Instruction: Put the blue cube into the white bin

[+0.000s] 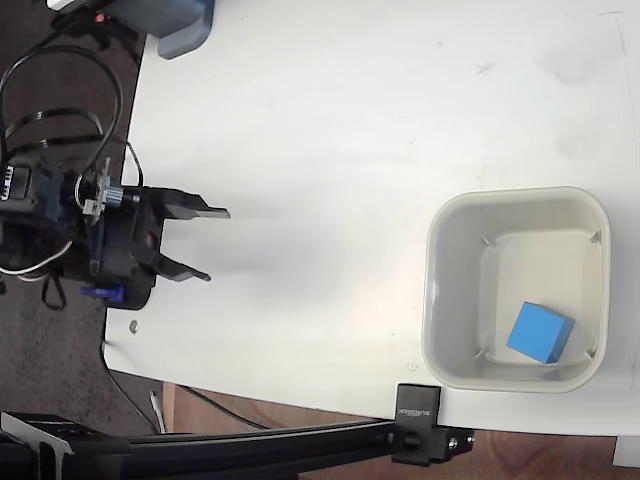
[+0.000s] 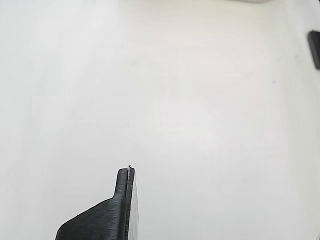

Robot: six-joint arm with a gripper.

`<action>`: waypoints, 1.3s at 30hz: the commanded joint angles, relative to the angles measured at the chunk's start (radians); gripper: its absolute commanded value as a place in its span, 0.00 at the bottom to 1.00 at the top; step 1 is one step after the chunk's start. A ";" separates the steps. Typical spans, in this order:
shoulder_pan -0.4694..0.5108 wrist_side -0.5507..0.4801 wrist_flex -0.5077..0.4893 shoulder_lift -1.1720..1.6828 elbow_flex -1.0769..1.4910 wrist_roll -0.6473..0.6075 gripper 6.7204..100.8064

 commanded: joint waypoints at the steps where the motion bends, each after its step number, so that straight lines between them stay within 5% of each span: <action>1: -0.074 0.095 0.000 0.049 0.014 0.048 0.99; 9: -0.067 0.069 -0.029 0.048 0.083 0.040 0.99; 14: 0.080 -0.112 -0.031 0.048 0.083 -0.008 0.99; 18: 0.091 -0.144 -0.028 0.048 0.083 -0.020 0.99; 39: 0.091 -0.091 -0.026 0.048 0.081 0.012 0.99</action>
